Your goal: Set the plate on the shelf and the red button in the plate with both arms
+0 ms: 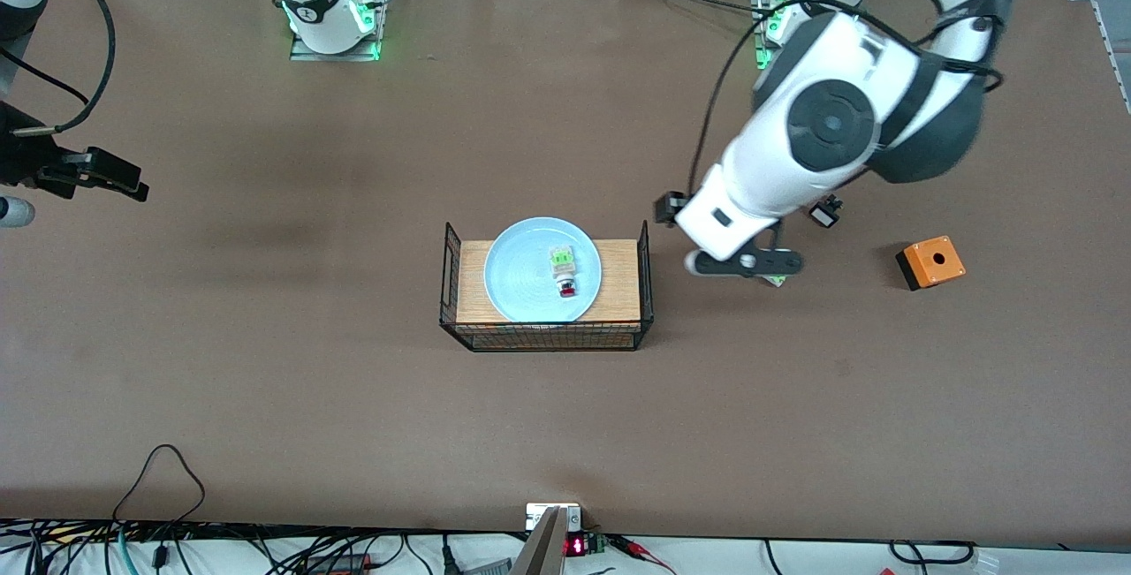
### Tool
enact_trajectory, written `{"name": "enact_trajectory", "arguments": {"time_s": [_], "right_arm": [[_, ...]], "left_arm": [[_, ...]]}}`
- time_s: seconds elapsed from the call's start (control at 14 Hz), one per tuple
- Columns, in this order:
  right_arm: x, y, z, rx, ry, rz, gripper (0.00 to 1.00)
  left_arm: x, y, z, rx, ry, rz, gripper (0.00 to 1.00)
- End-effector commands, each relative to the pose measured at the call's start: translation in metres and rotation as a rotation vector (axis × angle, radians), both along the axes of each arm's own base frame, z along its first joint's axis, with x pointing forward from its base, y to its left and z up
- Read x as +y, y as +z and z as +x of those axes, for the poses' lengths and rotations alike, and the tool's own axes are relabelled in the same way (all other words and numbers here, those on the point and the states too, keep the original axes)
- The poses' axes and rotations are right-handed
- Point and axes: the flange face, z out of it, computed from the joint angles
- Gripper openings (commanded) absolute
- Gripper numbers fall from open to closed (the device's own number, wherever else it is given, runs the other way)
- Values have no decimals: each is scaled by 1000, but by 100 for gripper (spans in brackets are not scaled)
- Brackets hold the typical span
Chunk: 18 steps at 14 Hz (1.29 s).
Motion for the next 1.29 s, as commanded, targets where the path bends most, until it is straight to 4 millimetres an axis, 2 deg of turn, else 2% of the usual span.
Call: {"name": "enact_trajectory", "arguments": {"time_s": [0.0, 0.14, 0.29, 0.36, 0.43, 0.5, 0.57, 0.79, 0.93, 1.0, 1.14, 1.21], "right_arm": [[2, 10, -5, -11, -3, -2, 100], [2, 10, -5, -11, -2, -2, 100], [2, 10, -5, -11, 0, -2, 100], [2, 10, -5, -11, 0, -2, 100], [3, 10, -5, -11, -3, -2, 100], [4, 10, -5, -11, -3, -2, 100], [11, 9, -5, -11, 3, -1, 100], [16, 9, -5, -11, 7, 0, 100], [14, 9, -5, -11, 10, 0, 100], [15, 9, -5, -11, 9, 0, 100], [14, 9, -5, -11, 9, 0, 100], [14, 9, -5, -11, 7, 0, 100]], "left_arm": [[66, 27, 5, 8, -13, 30, 100], [95, 51, -2, 11, -80, 30, 100], [118, 56, -1, 20, -77, 59, 100], [142, 67, 0, 8, -106, 51, 100], [148, 75, -5, -7, -203, 39, 100], [164, 79, -5, -15, -237, 44, 100], [191, 87, -10, -23, -219, 66, 100], [226, 106, -35, -27, -154, 91, 100], [240, 113, -52, -42, -142, 113, 100], [257, 112, -58, -72, -111, 121, 100], [276, 105, -70, -165, -66, 122, 100], [278, 101, -77, -170, -61, 117, 100]]}}
